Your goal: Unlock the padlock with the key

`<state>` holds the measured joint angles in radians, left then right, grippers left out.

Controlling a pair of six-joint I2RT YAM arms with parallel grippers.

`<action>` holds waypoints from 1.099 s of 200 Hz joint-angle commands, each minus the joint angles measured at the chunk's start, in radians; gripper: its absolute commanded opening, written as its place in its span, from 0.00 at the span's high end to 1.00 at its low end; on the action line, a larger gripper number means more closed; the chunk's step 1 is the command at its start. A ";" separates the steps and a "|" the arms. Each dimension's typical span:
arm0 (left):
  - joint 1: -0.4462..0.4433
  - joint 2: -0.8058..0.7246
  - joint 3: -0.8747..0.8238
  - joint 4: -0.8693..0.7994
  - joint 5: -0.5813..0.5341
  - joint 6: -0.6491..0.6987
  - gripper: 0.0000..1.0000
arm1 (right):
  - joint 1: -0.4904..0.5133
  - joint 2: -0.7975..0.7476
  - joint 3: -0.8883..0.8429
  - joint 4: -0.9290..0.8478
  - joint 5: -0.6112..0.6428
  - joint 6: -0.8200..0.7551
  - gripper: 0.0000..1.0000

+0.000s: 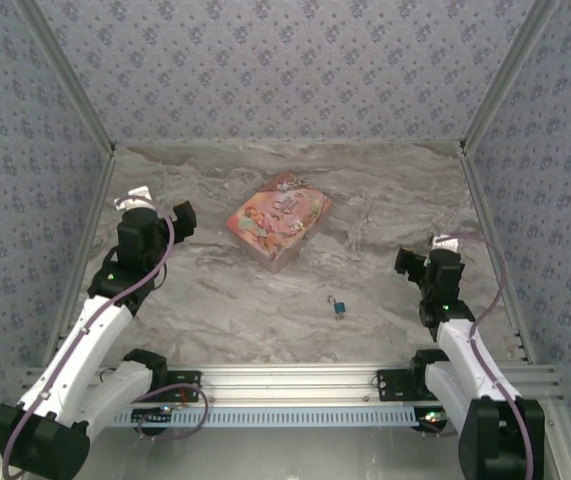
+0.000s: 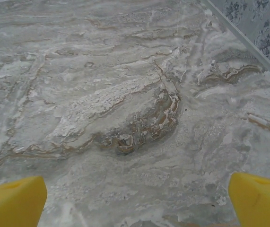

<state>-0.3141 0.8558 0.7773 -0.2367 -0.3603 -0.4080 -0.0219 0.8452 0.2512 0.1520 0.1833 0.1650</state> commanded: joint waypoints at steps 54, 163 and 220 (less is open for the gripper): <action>0.007 0.031 0.018 0.007 0.006 0.001 0.01 | -0.032 0.248 -0.038 0.469 -0.099 -0.047 0.00; 0.007 0.072 0.035 0.002 0.033 -0.011 0.01 | -0.074 0.503 -0.028 0.803 -0.181 -0.116 0.00; 0.016 0.083 0.050 -0.026 0.012 0.021 0.01 | -0.082 0.654 0.049 0.794 -0.215 -0.116 0.00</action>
<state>-0.3138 0.9390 0.7868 -0.2440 -0.3370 -0.4084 -0.0948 1.4975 0.2340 0.9531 -0.0051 0.0654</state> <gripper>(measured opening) 0.994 0.999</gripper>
